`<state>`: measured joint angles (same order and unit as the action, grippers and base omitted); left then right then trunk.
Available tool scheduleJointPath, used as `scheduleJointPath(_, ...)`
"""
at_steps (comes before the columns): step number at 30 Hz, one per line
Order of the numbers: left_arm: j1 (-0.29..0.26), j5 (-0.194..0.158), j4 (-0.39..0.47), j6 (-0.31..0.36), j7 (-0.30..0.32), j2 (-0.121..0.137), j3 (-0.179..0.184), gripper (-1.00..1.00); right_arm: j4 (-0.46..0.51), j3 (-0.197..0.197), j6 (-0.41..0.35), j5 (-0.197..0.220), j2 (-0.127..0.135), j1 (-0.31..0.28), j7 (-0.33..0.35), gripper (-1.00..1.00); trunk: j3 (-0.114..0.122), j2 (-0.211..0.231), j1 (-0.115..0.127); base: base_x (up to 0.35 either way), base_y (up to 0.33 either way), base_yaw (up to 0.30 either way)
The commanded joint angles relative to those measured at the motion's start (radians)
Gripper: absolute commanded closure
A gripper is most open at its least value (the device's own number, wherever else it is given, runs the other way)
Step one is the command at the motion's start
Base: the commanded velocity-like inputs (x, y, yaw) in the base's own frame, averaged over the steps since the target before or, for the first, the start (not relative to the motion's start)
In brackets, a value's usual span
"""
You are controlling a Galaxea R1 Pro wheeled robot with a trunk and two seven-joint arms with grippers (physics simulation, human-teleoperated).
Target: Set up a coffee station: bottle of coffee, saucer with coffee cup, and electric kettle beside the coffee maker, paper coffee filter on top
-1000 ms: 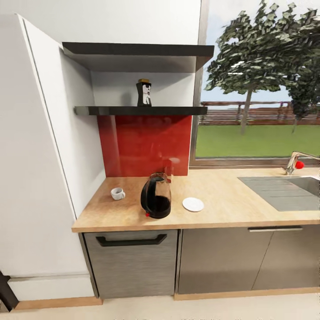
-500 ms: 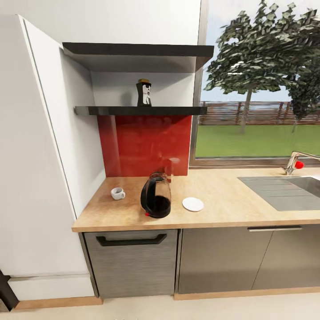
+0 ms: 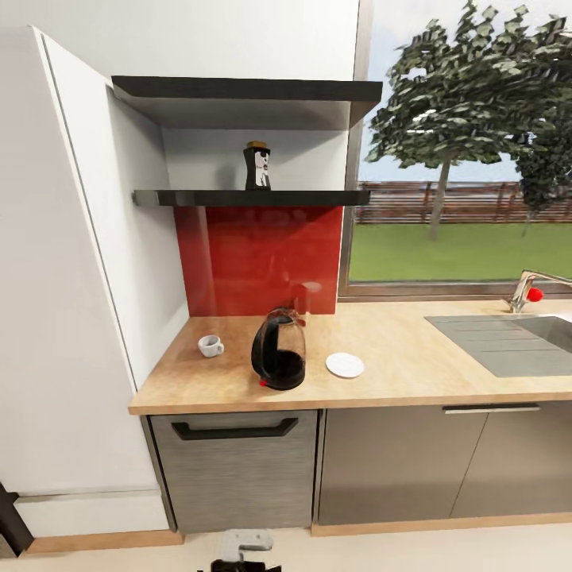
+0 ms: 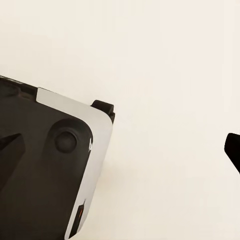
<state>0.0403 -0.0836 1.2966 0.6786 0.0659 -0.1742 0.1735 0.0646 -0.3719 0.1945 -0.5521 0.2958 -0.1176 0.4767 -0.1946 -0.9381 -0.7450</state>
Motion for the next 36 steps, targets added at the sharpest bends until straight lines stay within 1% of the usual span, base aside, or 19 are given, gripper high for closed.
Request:
scheduleJointPath(1,-0.004,-0.007,0.018,0.028,-0.002,0.0,0.026,-1.0,0.0,-0.009,0.003,-0.009,0.0,-0.001,0.003,-1.0,-0.001,-0.001,0.0,0.0,0.0,0.0)
scheduleJointPath(2,-0.016,-0.008,0.053,0.06,-0.002,0.0,0.071,-1.0,0.0,-0.009,0.004,-0.009,0.0,-0.001,0.003,-1.0,-0.001,-0.001,0.0,0.0,0.0,0.0)
scheduleJointPath(7,-0.045,-0.018,0.147,0.1,-0.002,0.0,0.15,-1.0,0.0,-0.009,0.005,-0.009,0.0,-0.001,0.003,-1.0,-0.001,-0.001,0.0,0.0,0.0,0.0)
scheduleJointPath(9,-0.073,-0.07,0.19,0.11,-0.002,0.0,0.175,-1.0,0.0,-0.009,0.005,-0.009,-0.001,-0.001,0.002,-1.0,-0.001,-0.001,0.0,0.0,0.0,0.0)
scheduleJointPath(10,-0.11,-0.134,0.206,0.114,-0.002,0.0,0.185,-1.0,0.0,-0.009,0.005,-0.009,-0.002,-0.001,0.002,-1.0,-0.001,-0.001,0.0,0.0,0.0,0.0)
scheduleJointPath(12,-0.229,-0.287,0.223,0.138,-0.002,0.0,0.195,-1.0,0.0,-0.009,0.005,-0.009,-0.001,-0.001,0.002,-1.0,-0.001,-0.001,0.0,0.0,0.0,0.0)
scheduleJointPath(13,-0.309,-0.343,0.227,0.172,-0.003,0.0,0.198,-1.0,0.0,-0.009,0.005,-0.009,-0.001,-0.001,0.002,-1.0,-0.001,-0.001,0.0,0.0,0.0,0.0)
scheduleJointPath(16,-0.414,-0.395,0.23,0.208,-0.005,0.0,0.2,-1.0,0.0,-0.009,0.005,-0.009,-0.001,-0.001,0.002,-1.0,-0.001,-0.001,0.0,0.0,0.0,0.0)
scheduleJointPath(18,-0.514,-0.435,0.231,0.228,-0.005,0.0,0.201,-1.0,0.0,-0.009,0.005,-0.009,-0.001,-0.001,0.002,-1.0,-0.001,-0.001,0.0,0.0,0.0,0.0)
scheduleJointPath(19,-0.721,-0.5,0.22,0.244,-0.007,0.0,0.202,-1.0,0.0,-0.009,0.005,-0.009,0.0,-0.001,0.002,-1.0,-0.001,-0.001,0.0,0.0,0.0,0.0)
scheduleJointPath(20,-0.766,-0.512,0.212,0.245,-0.007,0.0,0.202,-1.0,0.0,-0.009,0.005,-0.009,0.0,-0.001,0.002,-1.0,-0.001,-0.001,0.0,0.0,0.0,0.0)
scheduleJointPath(22,-0.939,-0.55,0.16,0.251,-0.007,0.0,0.202,-1.0,0.0,-0.009,0.005,-0.009,0.0,-0.001,0.002,-1.0,-0.001,-0.001,0.0,0.0,0.0,0.0)
scheduleJointPath(24,-1.113,-0.575,0.076,0.254,-0.008,0.0,0.2,-1.0,0.0,-0.009,0.005,-0.009,0.0,-0.001,0.002,-1.0,-0.001,-0.001,0.0,0.0,0.0,0.0)
scheduleJointPath(26,-1.196,-0.582,0.027,0.254,-0.008,0.0,0.199,-1.0,0.0,-0.009,0.005,-0.009,0.0,-0.001,0.002,-1.0,-0.001,-0.001,0.0,0.0,0.0,0.0)
scheduleJointPath(29,-1.44,-0.589,-0.137,0.255,-0.015,0.0,0.194,-1.0,0.0,-0.009,0.005,-0.009,0.0,-0.001,0.002,-1.0,-0.001,-0.001,0.0,0.0,0.0,0.0)
scheduleJointPath(31,-1.485,-0.59,-0.166,0.255,-0.029,0.0,0.192,-1.0,0.0,-0.009,0.005,-0.009,0.0,-0.001,0.002,-1.0,-0.001,-0.001,0.0,0.0,0.0,0.0)
scheduleJointPath(32,-1.516,-0.59,-0.183,0.256,-0.063,0.0,0.185,-1.0,0.0,-0.009,0.006,-0.009,0.0,-0.001,0.002,-1.0,-0.001,-0.001,0.0,0.0,0.0,0.0)
scheduleJointPath(33,-1.566,-0.589,-0.205,0.256,-0.321,0.0,0.161,-1.0,0.0,-0.009,0.006,-0.009,0.0,-0.001,0.002,-1.0,-0.001,-0.001,0.0,0.0,0.0,0.0)
scheduleJointPath(36,-1.575,-0.589,-0.2,0.255,-0.422,0.0,0.158,-1.0,0.0,-0.009,0.006,-0.009,0.0,-0.001,0.002,-1.0,-0.001,-0.001,0.0,0.0,0.0,0.0)
